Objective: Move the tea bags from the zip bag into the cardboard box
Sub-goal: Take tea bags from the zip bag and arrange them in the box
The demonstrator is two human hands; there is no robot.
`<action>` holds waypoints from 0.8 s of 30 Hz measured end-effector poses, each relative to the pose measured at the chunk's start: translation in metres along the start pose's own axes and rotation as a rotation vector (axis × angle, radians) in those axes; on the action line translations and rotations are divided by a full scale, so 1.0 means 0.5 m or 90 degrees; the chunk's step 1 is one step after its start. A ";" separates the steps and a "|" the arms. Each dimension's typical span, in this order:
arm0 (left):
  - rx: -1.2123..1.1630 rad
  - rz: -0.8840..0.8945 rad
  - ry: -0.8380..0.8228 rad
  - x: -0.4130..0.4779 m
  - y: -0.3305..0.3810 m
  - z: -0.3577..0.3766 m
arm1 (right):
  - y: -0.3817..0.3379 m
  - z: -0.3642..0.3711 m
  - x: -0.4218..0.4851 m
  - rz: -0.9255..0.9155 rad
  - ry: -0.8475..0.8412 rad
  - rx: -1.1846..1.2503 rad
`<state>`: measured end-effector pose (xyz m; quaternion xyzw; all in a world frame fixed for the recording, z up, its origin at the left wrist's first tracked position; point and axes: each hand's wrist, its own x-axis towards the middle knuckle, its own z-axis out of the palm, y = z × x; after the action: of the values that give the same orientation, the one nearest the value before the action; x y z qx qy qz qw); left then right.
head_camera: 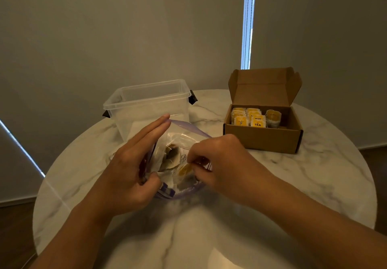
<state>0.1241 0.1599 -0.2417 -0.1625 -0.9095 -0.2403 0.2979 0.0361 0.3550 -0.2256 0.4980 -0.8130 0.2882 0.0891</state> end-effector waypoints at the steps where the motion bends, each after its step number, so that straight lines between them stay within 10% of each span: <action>1: -0.006 -0.006 0.000 -0.001 -0.001 0.000 | 0.006 -0.009 -0.007 0.012 0.019 0.039; 12: -0.012 -0.023 -0.004 -0.002 -0.009 -0.001 | 0.119 -0.149 -0.030 0.165 0.109 0.558; 24: -0.023 -0.008 -0.003 -0.001 -0.012 0.001 | 0.345 -0.254 0.056 0.345 0.217 0.106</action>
<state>0.1218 0.1552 -0.2444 -0.1626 -0.9066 -0.2581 0.2915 -0.1442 0.4629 -0.1753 0.2138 -0.8629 0.4461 0.1032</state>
